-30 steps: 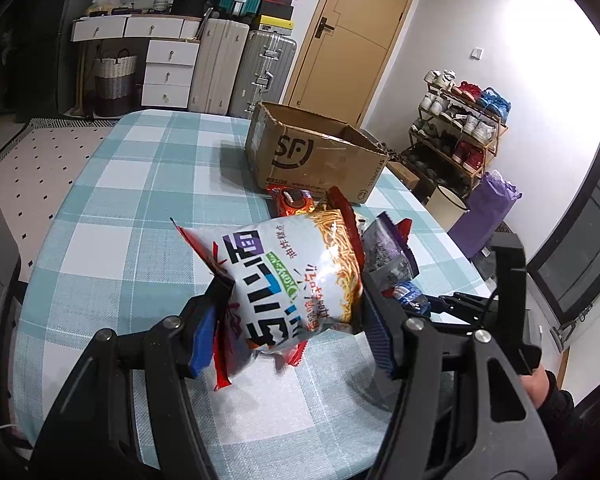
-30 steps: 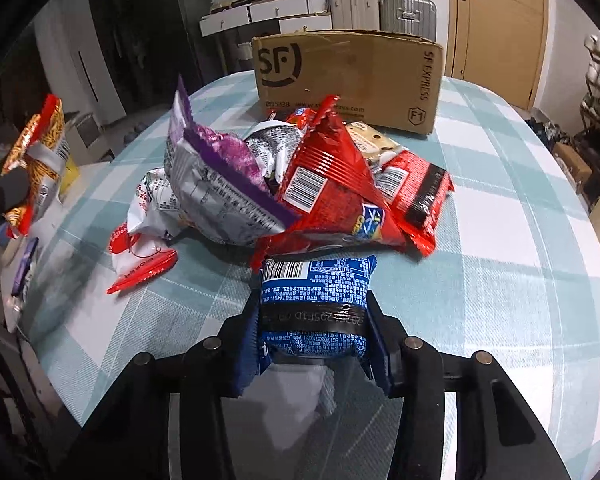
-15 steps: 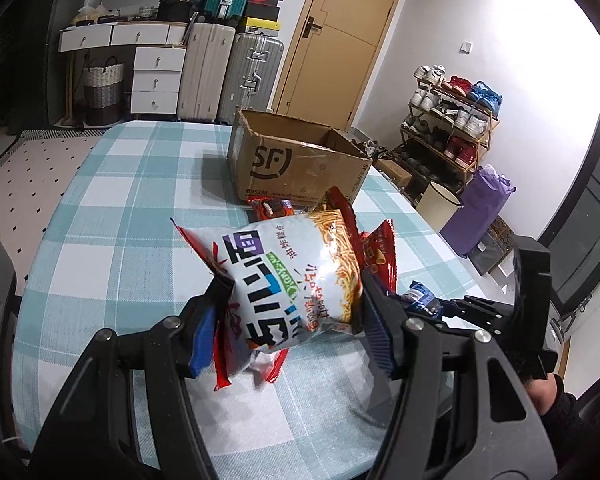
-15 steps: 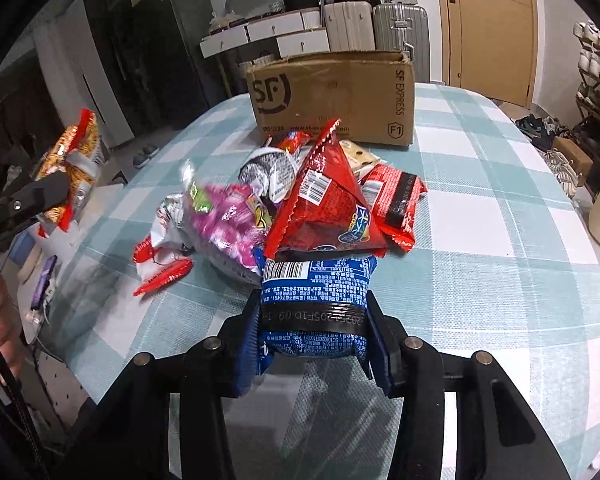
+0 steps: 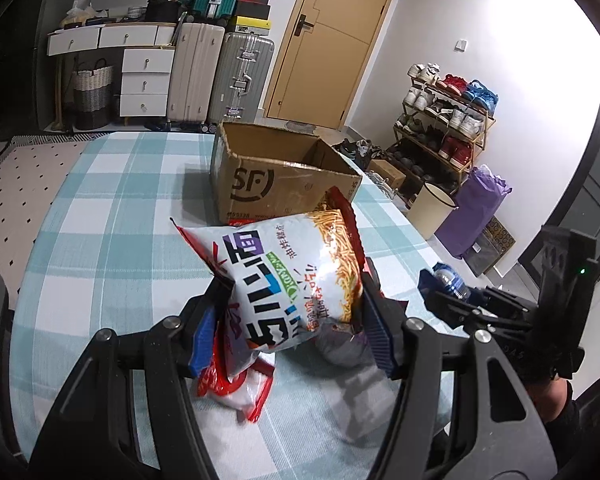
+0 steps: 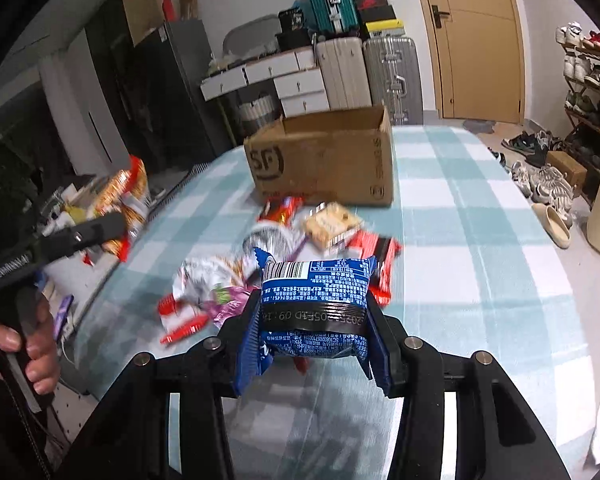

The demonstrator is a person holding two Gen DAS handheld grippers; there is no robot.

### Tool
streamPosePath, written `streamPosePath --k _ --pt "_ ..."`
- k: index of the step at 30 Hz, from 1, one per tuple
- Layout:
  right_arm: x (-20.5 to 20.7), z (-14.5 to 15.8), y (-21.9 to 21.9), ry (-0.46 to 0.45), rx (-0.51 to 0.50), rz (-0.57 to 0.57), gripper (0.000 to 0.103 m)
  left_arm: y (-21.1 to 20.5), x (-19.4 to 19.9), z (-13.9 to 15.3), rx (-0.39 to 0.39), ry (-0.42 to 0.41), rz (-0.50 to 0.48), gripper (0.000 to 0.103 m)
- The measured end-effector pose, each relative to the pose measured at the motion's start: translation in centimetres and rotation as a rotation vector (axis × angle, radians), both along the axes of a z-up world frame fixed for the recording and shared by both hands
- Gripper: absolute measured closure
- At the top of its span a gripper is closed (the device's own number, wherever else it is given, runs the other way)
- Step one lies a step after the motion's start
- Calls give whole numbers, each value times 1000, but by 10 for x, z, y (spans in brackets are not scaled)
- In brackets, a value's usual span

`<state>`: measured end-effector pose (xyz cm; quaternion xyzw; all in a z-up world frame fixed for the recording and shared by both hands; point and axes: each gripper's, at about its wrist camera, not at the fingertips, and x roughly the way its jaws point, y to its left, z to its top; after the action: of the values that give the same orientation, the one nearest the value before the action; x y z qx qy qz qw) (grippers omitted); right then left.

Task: Organize snacks
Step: 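Carry the noodle bag and blue biscuit pack over the cardboard box with both grippers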

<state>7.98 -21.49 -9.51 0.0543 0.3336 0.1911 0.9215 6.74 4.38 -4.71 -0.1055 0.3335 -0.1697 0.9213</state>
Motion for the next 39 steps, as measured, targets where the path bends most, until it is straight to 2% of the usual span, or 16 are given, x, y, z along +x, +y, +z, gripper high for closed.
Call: streamPosePath --k 11,22,26,31,39 --pt "42 49 5 -70 27 43 56 -16 52 38 48 -28 -24 44" --pt "114 87 19 -98 53 83 56 -39 127 65 127 -28 -34 44" --pt "143 94 20 -102 56 83 56 -46 162 73 140 -24 -18 44" --pt "180 97 19 -92 66 76 56 -49 208 76 119 -4 -20 44" --pt "228 89 24 -67 57 81 56 -55 282 64 140 29 -21 44"
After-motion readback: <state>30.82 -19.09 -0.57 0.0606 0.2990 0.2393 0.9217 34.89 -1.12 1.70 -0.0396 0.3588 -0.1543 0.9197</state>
